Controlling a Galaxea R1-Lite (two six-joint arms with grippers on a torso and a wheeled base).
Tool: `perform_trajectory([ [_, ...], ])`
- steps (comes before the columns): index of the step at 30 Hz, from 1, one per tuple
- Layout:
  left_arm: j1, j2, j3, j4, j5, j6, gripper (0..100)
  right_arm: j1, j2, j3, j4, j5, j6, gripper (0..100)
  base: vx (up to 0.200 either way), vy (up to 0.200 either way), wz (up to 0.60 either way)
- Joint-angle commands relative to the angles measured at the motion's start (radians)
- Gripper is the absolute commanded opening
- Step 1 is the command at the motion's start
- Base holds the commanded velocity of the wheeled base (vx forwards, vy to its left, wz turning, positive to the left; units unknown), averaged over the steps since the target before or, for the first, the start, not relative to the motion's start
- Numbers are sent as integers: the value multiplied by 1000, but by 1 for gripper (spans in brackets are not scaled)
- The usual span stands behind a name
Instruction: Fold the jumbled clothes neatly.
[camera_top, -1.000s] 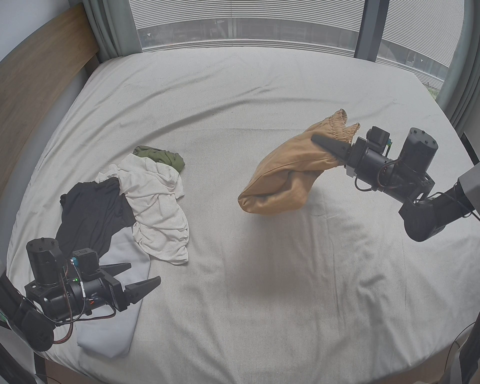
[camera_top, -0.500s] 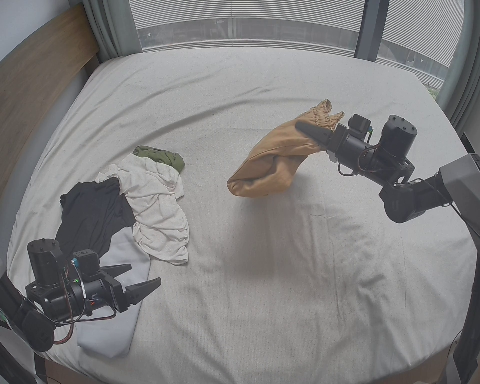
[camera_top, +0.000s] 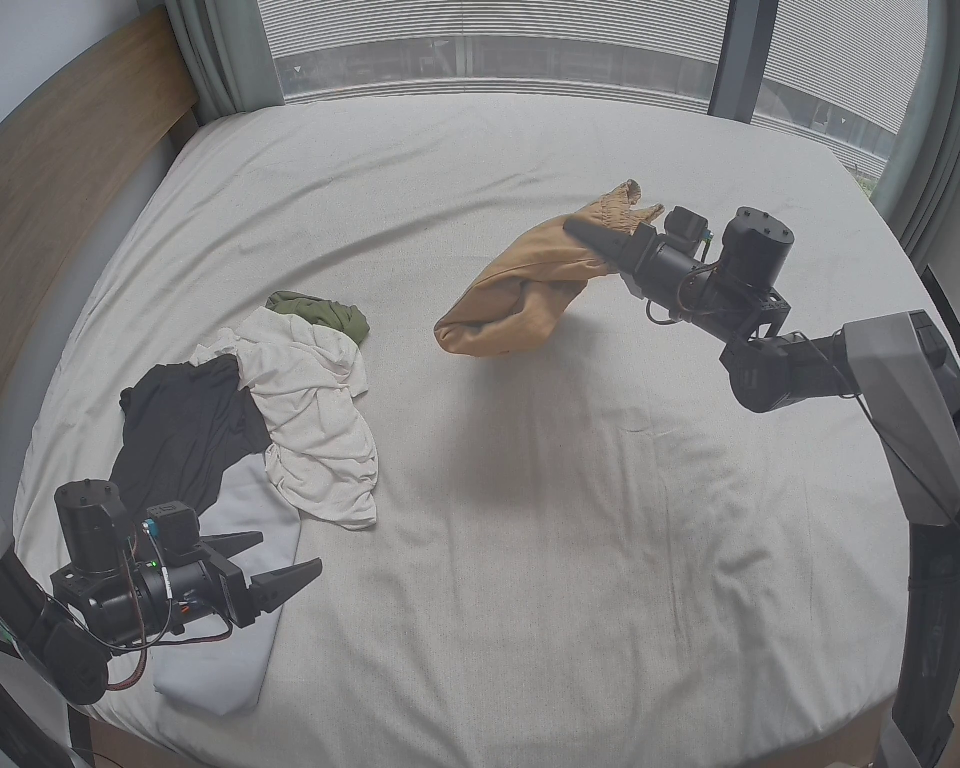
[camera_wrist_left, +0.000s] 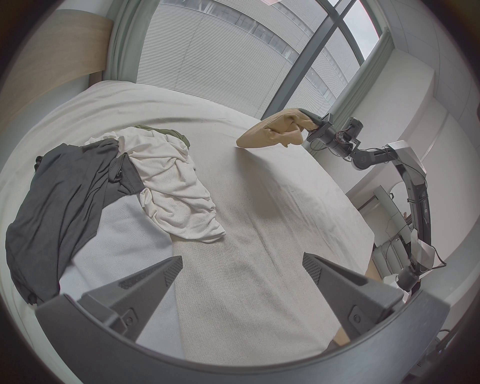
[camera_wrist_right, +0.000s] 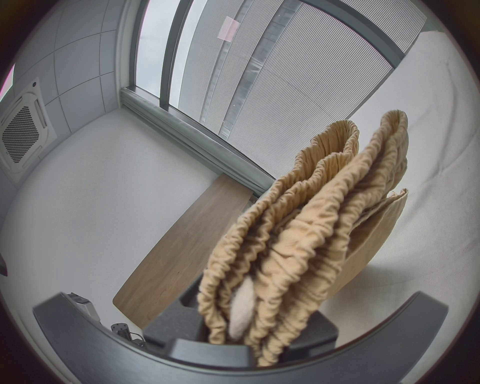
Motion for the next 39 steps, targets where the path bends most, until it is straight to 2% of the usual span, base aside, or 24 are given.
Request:
perform_trajectory([
  [1, -2, -1, 5, -1, 0, 0, 100, 0, 86, -28, 8, -13, -2, 0, 0, 0, 0],
  [4, 0, -1, 7, -2, 0, 0, 100, -10, 107, -20, 8, -14, -7, 0, 0, 0, 0],
  [11, 0, -2, 5, -1, -1, -2, 100, -30, 73, 178, -12, -17, -74, 0, 0, 0, 0],
  [14, 3, -1, 4, -2, -3, -2, 100, -26, 73, 276, -81, -86, -109, 0, 0, 0, 0],
  [16, 3, -1, 4, -2, -3, -2, 100, -25, 78, 313, -128, -103, -109, 0, 0, 0, 0],
  [26, 4, 2, 5, -42, -6, -5, 100, -28, 75, 448, -184, -111, -114, 0, 0, 0, 0],
  [35, 3, 4, 7, -53, -6, -6, 100, -30, 67, 495, -184, -111, -134, 0, 0, 0, 0],
  [36, 3, 4, 7, -53, -8, -6, 100, -30, 67, 497, -184, -111, -137, 100, 0, 0, 0],
  [39, 3, 12, 7, -54, -6, -5, 100, -31, 50, 535, -184, -121, -140, 100, 0, 0, 0],
])
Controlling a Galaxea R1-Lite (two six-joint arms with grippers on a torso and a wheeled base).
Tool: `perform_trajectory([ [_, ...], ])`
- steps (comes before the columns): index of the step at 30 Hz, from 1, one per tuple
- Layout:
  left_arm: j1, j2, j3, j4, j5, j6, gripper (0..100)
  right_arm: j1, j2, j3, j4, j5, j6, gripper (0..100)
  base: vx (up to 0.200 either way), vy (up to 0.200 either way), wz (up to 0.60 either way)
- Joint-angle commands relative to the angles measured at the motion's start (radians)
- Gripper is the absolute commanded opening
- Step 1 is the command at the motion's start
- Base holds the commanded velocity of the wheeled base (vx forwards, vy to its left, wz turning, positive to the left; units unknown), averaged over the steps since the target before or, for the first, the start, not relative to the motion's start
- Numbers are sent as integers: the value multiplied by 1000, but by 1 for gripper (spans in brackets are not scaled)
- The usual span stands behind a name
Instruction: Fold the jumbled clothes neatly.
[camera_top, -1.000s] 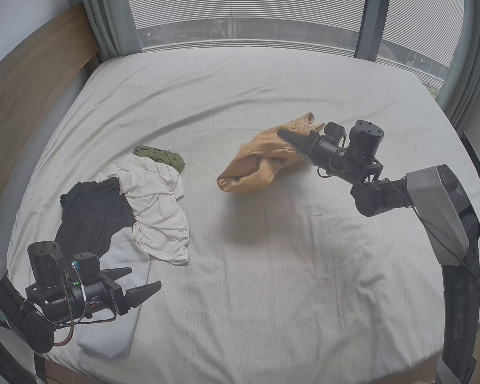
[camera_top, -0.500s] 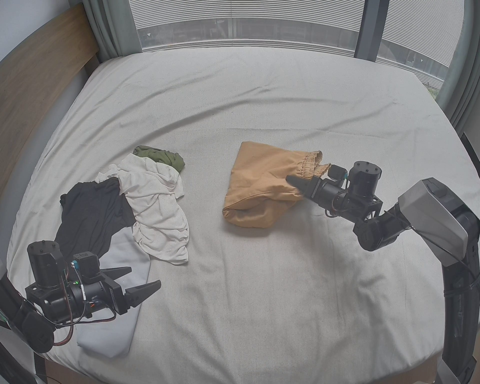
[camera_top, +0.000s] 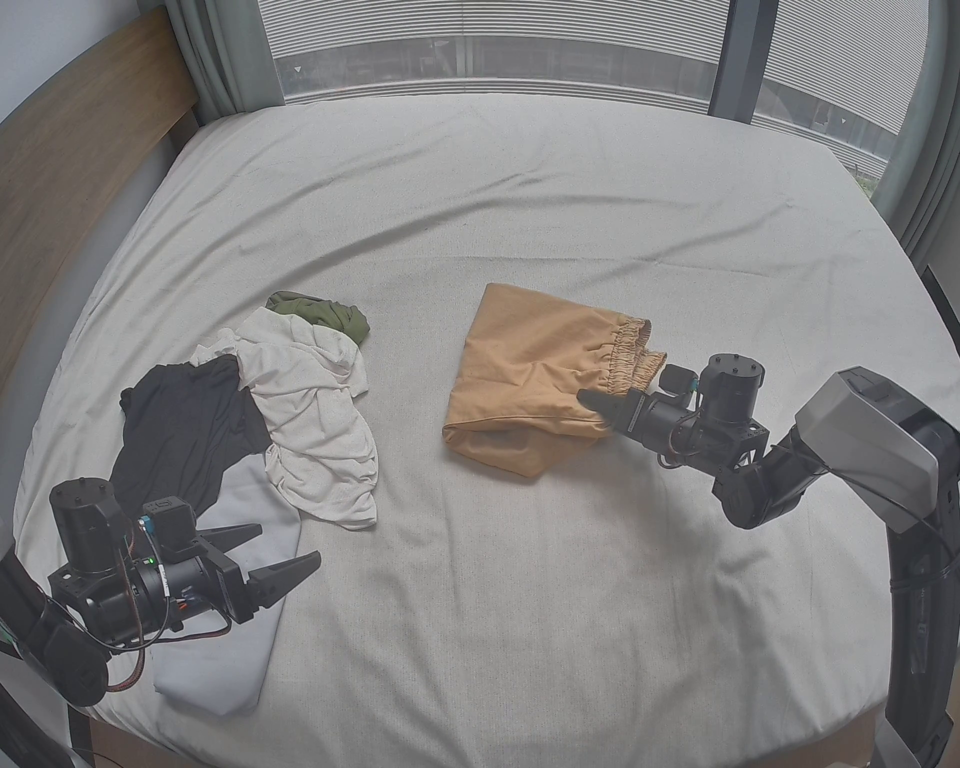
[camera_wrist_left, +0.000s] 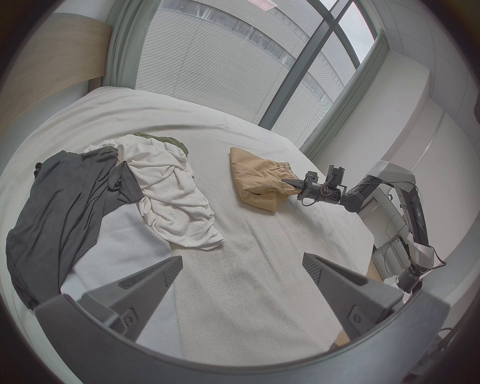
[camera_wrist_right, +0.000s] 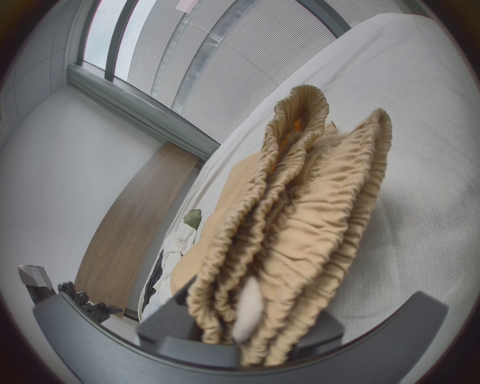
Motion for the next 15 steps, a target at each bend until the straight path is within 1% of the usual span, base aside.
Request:
perform_trajectory([
  [1, 0, 9, 0, -2, 2, 1, 100, -2, -19, 36, 0, -7, -4, 100, 0, 0, 0],
  [2, 2, 18, -2, -3, 2, 1, 100, -14, -53, 86, 2, -18, -24, 100, 0, 0, 0],
  [4, 3, 22, -2, -3, 2, -1, 100, -23, -71, 121, 2, -18, -41, 100, 0, 0, 0],
  [5, 3, 22, -2, -3, 2, -2, 100, -40, -104, 170, 2, -19, -59, 100, 0, 0, 0],
  [7, 2, 23, -3, -3, 2, -2, 100, -48, -119, 196, 2, -18, -67, 100, 0, 0, 0],
  [8, 0, 22, -8, -12, 2, -4, 100, -75, -176, 288, 0, -18, -88, 100, 0, 0, 0],
  [9, 0, 22, -6, -14, 2, -4, 100, -78, -182, 297, 0, -19, -90, 100, 0, 0, 0],
  [12, -3, 23, 0, -58, 2, -10, 100, -112, -251, 380, -1, -18, -117, 100, 0, 0, 0],
  [15, -11, 14, 12, -97, 2, -13, 100, -134, -338, 463, -32, -18, -125, 100, 0, 0, 0],
])
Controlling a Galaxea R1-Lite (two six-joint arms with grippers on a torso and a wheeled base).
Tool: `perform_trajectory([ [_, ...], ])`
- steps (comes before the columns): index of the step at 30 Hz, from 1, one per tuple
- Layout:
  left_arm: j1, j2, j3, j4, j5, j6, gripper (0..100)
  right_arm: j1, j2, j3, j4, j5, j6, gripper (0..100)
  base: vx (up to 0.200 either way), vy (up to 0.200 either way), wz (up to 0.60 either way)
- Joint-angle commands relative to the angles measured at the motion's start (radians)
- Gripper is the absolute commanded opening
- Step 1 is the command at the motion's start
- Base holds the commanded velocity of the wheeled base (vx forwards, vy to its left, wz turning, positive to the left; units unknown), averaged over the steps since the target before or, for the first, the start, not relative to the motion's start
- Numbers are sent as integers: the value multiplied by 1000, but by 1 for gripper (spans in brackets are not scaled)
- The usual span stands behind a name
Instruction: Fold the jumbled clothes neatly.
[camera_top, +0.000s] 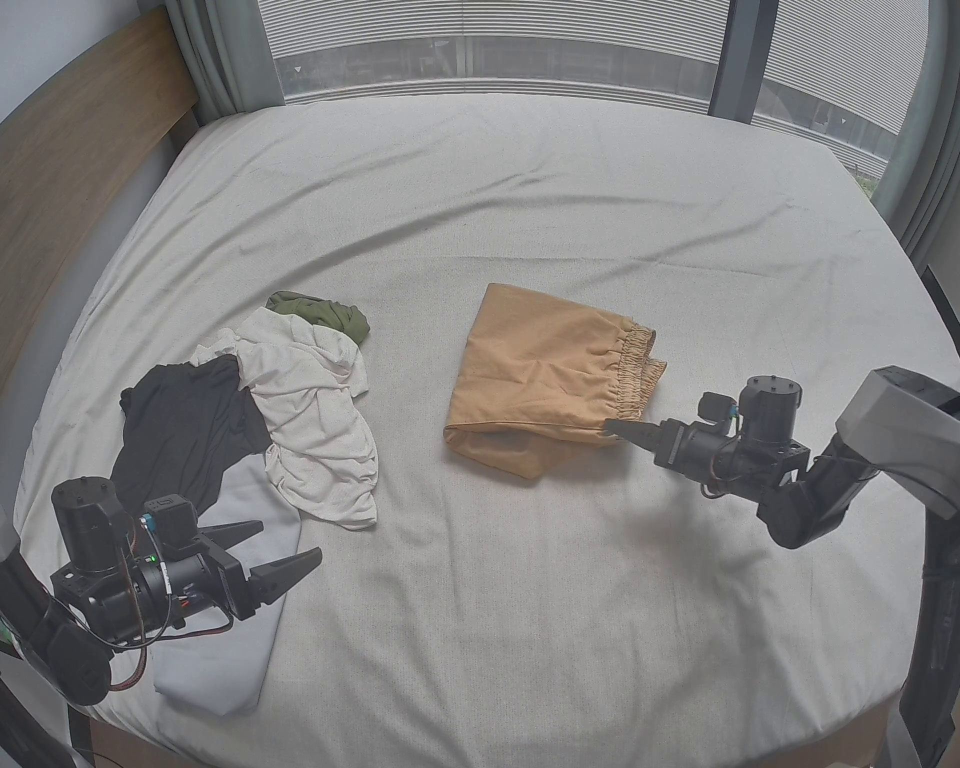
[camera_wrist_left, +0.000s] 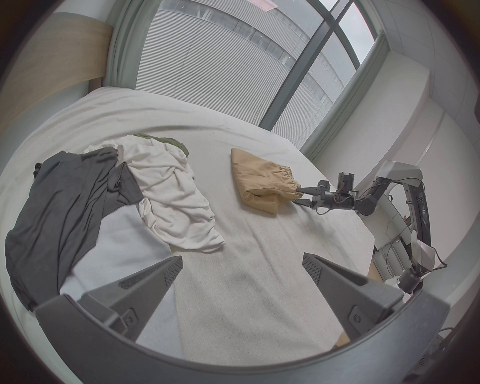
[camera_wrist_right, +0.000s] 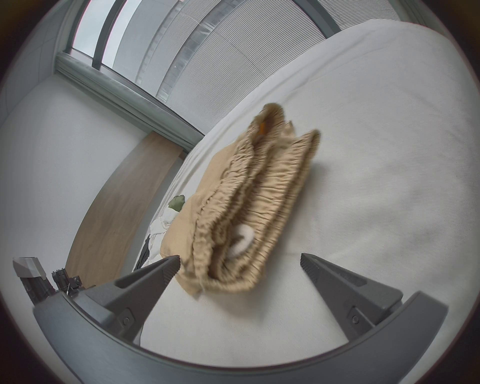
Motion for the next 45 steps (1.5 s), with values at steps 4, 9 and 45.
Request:
perform_trajectory([
  [4, -58, -18, 44, -95, 6, -12, 100, -59, -306, 244, -61, 0, -30, 100, 0, 0, 0],
  [9, -127, -21, 78, -169, 31, -19, 100, -53, -526, 375, -58, 0, -31, 100, 0, 0, 0],
  [45, -267, -1009, 145, 553, 582, -84, 100, -72, -1788, 648, 735, 1, -172, 100, 0, 0, 0],
])
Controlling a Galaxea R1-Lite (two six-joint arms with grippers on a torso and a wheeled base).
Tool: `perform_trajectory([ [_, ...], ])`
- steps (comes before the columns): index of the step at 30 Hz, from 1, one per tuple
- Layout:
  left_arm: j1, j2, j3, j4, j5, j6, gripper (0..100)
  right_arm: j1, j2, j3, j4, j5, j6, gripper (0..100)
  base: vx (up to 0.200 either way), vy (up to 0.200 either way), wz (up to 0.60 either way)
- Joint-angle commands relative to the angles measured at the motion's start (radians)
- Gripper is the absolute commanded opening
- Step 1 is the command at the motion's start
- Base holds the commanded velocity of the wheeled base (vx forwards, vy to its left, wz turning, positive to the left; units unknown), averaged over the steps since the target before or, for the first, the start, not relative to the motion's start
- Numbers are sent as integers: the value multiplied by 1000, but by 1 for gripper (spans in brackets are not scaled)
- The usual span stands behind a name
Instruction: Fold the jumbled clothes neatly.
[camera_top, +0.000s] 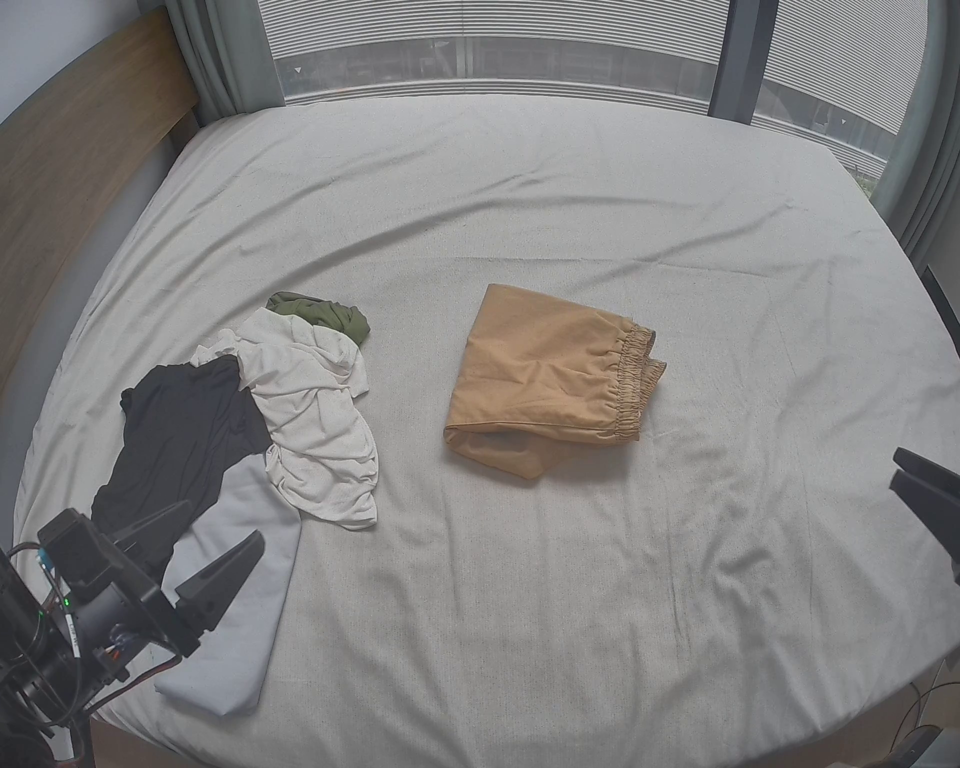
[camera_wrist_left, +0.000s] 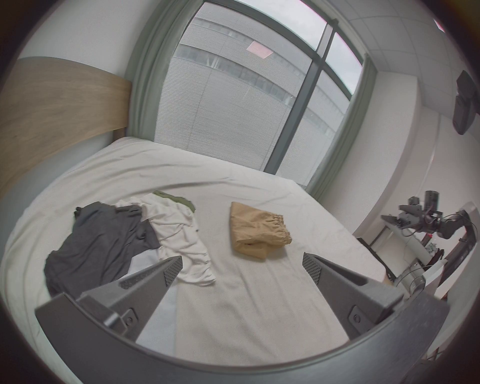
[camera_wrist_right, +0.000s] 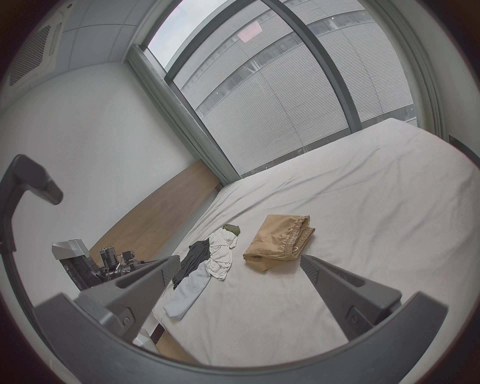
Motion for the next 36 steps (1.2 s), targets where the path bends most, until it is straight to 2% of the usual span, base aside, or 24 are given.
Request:
perform_trajectory([
  [1, 31, -479, 17, 413, 127, 30, 100, -33, -345, 35, 196, 1, -16, 100, 0, 0, 0],
  [2, 31, -479, 17, 413, 127, 30, 100, -33, -345, 35, 196, 1, -16, 100, 0, 0, 0],
  [3, 71, -574, 17, 525, 127, 43, 100, -47, -396, 47, 230, 1, -16, 100, 0, 0, 0],
  [4, 143, -700, 17, 663, 120, 65, 100, -63, -463, 59, 268, 1, -17, 100, 0, 0, 0],
  [8, 230, -918, 6, 879, 66, 111, 100, -70, -571, 69, 334, 1, -16, 100, 0, 0, 0],
  [10, 252, -950, 5, 905, 54, 116, 100, -71, -592, 70, 351, 1, -16, 100, 0, 0, 0],
  [11, 298, -1008, 13, 947, 29, 120, 100, -73, -638, 87, 386, 1, -16, 100, 0, 0, 0],
  [12, 298, -1008, 13, 947, 29, 120, 100, -73, -638, 87, 386, 1, -16, 100, 0, 0, 0],
  [13, 332, -1073, 17, 991, -1, 122, 100, -73, -670, 121, 395, 1, -20, 100, 0, 0, 0],
  [15, 336, -1080, 16, 1011, -18, 119, 100, -74, -667, 171, 383, -11, -74, 100, 0, 0, 0],
  [17, 336, -1079, 17, 1000, -15, 114, 100, -76, -666, 233, 361, -70, -134, 100, 0, 0, 0],
  [20, 341, -1077, 17, 1002, -12, 114, 100, -74, -666, 314, 349, -240, -227, 100, 0, 0, 0],
  [21, 342, -1079, 17, 1002, -11, 116, 100, -74, -666, 314, 358, -269, -235, 100, 0, 0, 0],
  [23, 401, -1094, 16, 1011, -6, 134, 100, -76, -666, 314, 388, -432, -258, 100, 0, 0, 0],
  [25, 437, -1113, 16, 1016, -12, 169, 100, -74, -664, 314, 400, -499, -261, 100, 0, 0, 0],
  [26, 436, -1126, 17, 1040, -3, 201, 100, -76, -664, 314, 417, -517, -281, 100, 0, 0, 0],
  [28, 425, -1136, 14, 1082, 2, 203, 100, -77, -664, 314, 424, -517, -352, 100, 0, 0, 0],
  [31, 422, -1139, 17, 1066, 2, 195, 100, -99, -672, 314, 429, -517, -370, 100, 0, 0, 0],
  [33, 420, -1148, 17, 1063, 2, 192, 100, -154, -739, 313, 437, -516, -398, 100, 0, 0, 0],
  [36, 420, -1148, 17, 1063, 3, 194, 100, -152, -748, 314, 426, -516, -410, 100, 0, 0, 0],
])
